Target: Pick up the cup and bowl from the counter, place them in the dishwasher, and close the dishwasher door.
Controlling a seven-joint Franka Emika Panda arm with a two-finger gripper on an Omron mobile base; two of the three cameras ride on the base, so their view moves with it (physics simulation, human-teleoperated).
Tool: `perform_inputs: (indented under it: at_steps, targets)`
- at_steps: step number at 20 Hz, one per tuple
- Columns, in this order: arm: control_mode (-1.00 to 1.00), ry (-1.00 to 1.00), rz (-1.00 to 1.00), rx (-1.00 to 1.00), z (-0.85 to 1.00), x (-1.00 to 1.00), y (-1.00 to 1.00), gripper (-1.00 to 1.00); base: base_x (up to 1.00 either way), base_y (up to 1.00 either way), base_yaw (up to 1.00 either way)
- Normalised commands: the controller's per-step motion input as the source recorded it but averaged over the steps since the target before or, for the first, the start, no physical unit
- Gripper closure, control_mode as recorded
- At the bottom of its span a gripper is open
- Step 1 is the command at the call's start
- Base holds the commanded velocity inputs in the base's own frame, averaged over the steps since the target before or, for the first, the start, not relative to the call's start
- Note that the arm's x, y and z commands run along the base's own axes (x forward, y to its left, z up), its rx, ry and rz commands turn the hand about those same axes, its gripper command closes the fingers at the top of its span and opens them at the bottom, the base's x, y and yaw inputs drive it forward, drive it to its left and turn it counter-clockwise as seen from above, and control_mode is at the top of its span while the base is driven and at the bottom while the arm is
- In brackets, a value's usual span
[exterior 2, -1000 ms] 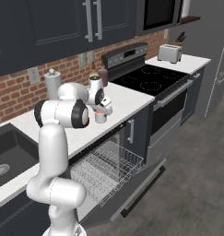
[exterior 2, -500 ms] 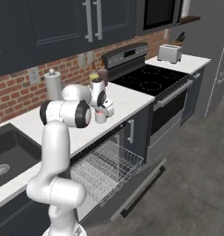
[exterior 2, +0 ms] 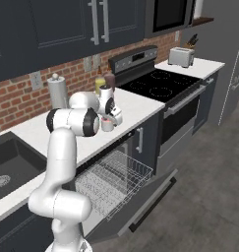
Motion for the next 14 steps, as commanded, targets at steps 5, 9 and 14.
perform_inputs:
  at_steps: [5,9,14]
  targets:
    - [-1.0,-0.01,-0.01,0.01,-0.24,-0.1,0.0,1.0,0.0,0.0,0.0]
    - [-1.0,-0.01,0.0,0.0,-0.22,-0.21,0.0,1.0,0.0,0.0,0.0]
    - [-1.0,0.0,0.0,0.02,-0.19,-0.24,-0.07,1.0,0.0,0.0,0.0]
